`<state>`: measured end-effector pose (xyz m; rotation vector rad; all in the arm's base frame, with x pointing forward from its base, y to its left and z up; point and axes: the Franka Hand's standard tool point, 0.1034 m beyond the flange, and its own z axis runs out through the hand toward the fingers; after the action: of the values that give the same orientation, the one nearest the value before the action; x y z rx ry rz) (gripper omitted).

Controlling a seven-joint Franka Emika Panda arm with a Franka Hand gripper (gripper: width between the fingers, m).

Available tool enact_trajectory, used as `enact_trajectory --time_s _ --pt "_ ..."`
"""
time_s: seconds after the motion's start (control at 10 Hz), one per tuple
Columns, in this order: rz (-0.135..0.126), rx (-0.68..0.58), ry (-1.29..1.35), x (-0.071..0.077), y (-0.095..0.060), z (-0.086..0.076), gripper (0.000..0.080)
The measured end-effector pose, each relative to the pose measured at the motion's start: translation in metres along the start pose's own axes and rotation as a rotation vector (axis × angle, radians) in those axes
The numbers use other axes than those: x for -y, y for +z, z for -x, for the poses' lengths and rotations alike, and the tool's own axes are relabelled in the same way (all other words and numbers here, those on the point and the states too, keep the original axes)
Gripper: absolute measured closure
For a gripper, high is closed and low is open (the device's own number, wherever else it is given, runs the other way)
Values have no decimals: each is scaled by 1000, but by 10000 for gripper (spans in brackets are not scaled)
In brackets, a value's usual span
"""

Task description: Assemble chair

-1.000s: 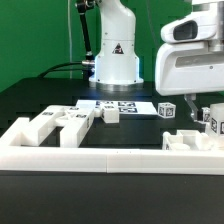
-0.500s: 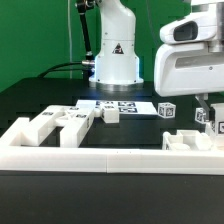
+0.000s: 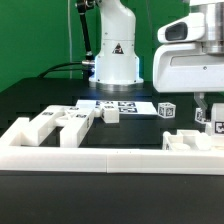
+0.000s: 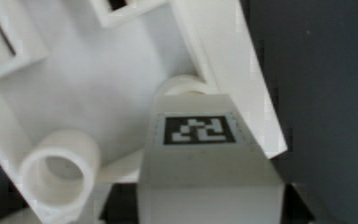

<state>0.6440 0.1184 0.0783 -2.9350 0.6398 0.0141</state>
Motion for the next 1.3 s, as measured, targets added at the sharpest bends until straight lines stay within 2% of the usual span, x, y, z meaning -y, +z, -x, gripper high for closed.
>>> enact_trajectory --time_s 0.5,0.6,0.8,1.0,1.3 --pt "5 0 659 -3 1 0 509" --pt "6 1 684 -3 1 0 509" --pt "7 7 954 -1 2 3 509" --pt "6 9 1095 0 3 4 509" --pt "5 8 1165 1 3 4 508"
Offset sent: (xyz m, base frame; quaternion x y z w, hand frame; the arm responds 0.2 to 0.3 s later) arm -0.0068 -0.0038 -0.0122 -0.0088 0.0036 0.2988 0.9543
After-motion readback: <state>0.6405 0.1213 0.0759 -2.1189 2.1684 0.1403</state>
